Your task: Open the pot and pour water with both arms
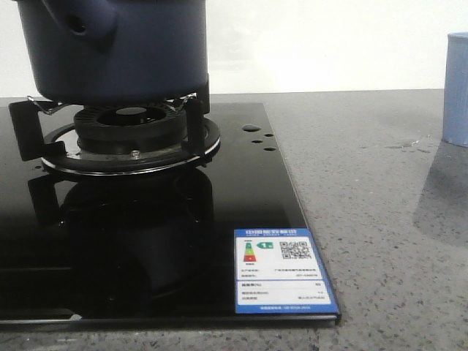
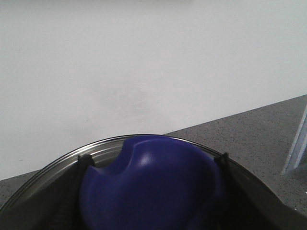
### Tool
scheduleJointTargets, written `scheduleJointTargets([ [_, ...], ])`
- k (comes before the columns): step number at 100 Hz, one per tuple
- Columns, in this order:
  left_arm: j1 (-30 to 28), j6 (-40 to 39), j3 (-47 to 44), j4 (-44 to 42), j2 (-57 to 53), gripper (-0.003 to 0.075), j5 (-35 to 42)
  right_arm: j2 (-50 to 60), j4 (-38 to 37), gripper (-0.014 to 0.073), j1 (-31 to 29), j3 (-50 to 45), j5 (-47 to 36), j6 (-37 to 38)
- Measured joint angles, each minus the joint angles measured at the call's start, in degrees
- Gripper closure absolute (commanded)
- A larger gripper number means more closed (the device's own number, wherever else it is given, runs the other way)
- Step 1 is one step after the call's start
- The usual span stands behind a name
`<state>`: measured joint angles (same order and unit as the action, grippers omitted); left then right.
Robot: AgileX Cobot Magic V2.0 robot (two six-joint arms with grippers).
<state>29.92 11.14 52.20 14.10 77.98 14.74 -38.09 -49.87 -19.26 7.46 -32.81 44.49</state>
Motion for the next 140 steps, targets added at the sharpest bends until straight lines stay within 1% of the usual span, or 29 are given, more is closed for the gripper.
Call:
scheduleJointTargets([
  [6, 0.0, 0.0, 0.0, 0.0, 0.0, 0.014, 0.2, 0.0, 0.0, -0.0066, 0.0, 0.0, 0.0, 0.0],
  [20, 0.0, 0.0, 0.0, 0.0, -2.3, 0.0141, 0.2, 0.0, 0.0, -0.0066, 0.0, 0.0, -0.1, 0.0],
  [30, 0.0, 0.0, 0.0, 0.0, -5.9, 0.0142, 0.1, 0.0, 0.0, -0.0066, 0.0, 0.0, -1.9, 0.0],
  [39, -0.9, 0.0, 0.0, 0.0, -9.9, 0.0148, -0.2, 0.0, -0.1, -0.0066, 0.0, 0.0, -6.2, 0.0],
  [44, -2.0, 0.3, 0.1, 0.0, -12.1, 0.0167, -0.4, 0.0, -0.2, -0.0057, 0.0, 0.0, -9.6, 0.0],
  [48, -3.1, 0.9, 0.1, 0.0, -13.9, 0.0195, -1.0, 0.0, -0.5, -0.0027, 0.0, 0.4, -11.9, 0.0],
  [51, -4.1, 1.2, 0.1, 0.0, -15.1, 0.022, -1.4, 0.0, -0.6, 0.0004, 0.0, 1.3, -12.8, 0.0],
  [58, -6.8, 2.0, 0.2, 0.0, -17.8, 0.03, -2.9, 0.0, -0.6, 0.0125, 0.1, 3.8, -13.2, 0.0],
  [62, -8.7, 2.4, 0.2, 0.0, -19.2, 0.036, -4.3, 0.0, -0.7, 0.0223, 0.1, 5.7, -12.2, -0.1],
  [63, -9.0, 2.4, 0.2, 0.0, -19.4, 0.0383, -4.7, 0.0, -0.7, 0.0258, 0.1, 6.0, -11.8, -0.1],
  [65, -10.0, 2.4, 0.2, 0.0, -20.1, 0.0406, -5.2, 0.0, -0.7, 0.0295, 0.1, 7.1, -11.3, -0.1],
  [70, -12.2, 2.5, 0.2, 0.0, -21.6, 0.0505, -6.8, 0.0, -0.7, 0.0447, 0.1, 9.5, -8.9, -0.1],
  [72, -13.1, 2.6, 0.2, 0.0, -22.3, 0.0532, -7.5, 0.0, -0.7, 0.0485, 0.1, 10.6, -8.3, -0.1],
  [77, -15.2, 2.7, 0.2, 0.0, -23.7, 0.0636, -9.4, 0.0, -0.7, 0.0636, 0.1, 12.7, -6.4, -0.1],
  [79, -16.0, 2.7, 0.2, -0.2, -24.3, 0.0663, -10.2, 0.0, -0.7, 0.0666, 0.1, 13.5, -6.0, -0.1],
  [83, -17.6, 2.7, 0.2, -0.7, -25.5, 0.074, -11.7, 0.0, -0.7, 0.0652, 0.1, 14.7, -5.1, -0.1],
  [91, -20.0, 2.9, 0.2, -2.6, -27.6, 0.0736, -15.6, 0.0, -0.6, 0.0653, 0.1, 16.5, -4.5, -0.1],
  [97, -21.8, 2.9, -0.7, -3.4, -29.7, 0.0736, -16.7, 0.1, -0.4, 0.0653, 0.1, 16.9, -4.4, 0.1],
  [104, -23.4, 2.9, -3.1, -4.1, -33.0, 0.0736, -16.5, 0.5, -0.1, 0.0653, 0.1, 16.9, -4.0, 0.3],
  [111, -24.9, 2.9, -6.9, -4.3, -37.1, 0.0736, -14.7, 1.9, 0.9, 0.0653, 0.1, 15.7, -3.9, 0.3],
  [125, -27.2, 2.9, -17.5, -4.3, -47.1, 0.0736, -11.3, 6.3, 4.4, 0.0653, 0.1, 9.4, -3.9, -1.0],
  [140, -28.1, 2.9, -29.7, -2.8, -57.5, 0.0736, -10.8, 11.6, 10.6, 0.0653, 0.1, -0.8, -2.4, -7.1],
])
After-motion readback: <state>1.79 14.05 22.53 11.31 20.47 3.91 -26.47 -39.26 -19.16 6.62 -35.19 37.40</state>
